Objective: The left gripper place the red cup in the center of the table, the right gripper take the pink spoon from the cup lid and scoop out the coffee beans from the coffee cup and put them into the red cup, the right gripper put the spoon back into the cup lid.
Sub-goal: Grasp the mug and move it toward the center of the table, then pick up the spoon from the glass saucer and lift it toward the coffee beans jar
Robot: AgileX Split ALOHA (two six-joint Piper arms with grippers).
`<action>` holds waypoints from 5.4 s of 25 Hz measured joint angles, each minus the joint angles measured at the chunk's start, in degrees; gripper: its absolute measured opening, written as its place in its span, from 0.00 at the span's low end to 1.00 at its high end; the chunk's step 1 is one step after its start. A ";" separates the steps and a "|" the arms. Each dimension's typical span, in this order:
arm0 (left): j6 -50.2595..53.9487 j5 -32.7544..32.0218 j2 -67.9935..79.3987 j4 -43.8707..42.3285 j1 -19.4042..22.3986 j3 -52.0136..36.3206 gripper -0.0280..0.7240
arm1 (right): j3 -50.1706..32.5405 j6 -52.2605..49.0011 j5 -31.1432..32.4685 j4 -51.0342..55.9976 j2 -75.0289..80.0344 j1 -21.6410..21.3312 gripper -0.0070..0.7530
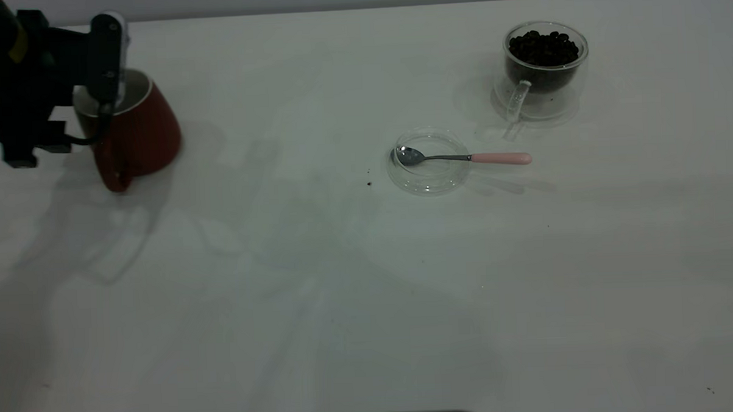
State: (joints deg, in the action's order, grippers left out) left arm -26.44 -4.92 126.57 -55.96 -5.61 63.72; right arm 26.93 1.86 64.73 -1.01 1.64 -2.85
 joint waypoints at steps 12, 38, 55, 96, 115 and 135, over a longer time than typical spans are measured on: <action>13.32 9.09 1.17 -0.05 -8.41 0.06 0.79 | 0.00 0.00 0.00 0.00 0.00 0.00 0.68; 41.57 -28.42 -19.85 2.24 -16.46 2.27 0.79 | 0.00 0.00 0.00 0.05 0.00 0.00 0.68; 43.45 -62.02 -64.61 21.10 -16.46 2.33 0.79 | 0.00 0.00 0.00 0.05 0.00 0.00 0.68; 28.65 -60.01 -115.12 53.52 -16.51 -35.90 0.79 | 0.00 0.00 0.00 0.05 0.00 0.00 0.68; 28.61 -59.67 -115.12 53.52 -3.67 -35.90 0.79 | 0.00 0.00 0.00 0.05 0.00 0.00 0.68; 28.18 -59.94 -127.59 53.52 3.11 -35.90 0.79 | 0.00 0.00 0.00 0.05 0.00 0.00 0.68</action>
State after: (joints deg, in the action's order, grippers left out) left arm 1.74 -64.86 -1.02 -2.44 -2.50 27.82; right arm 26.93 1.86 64.73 -0.96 1.64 -2.85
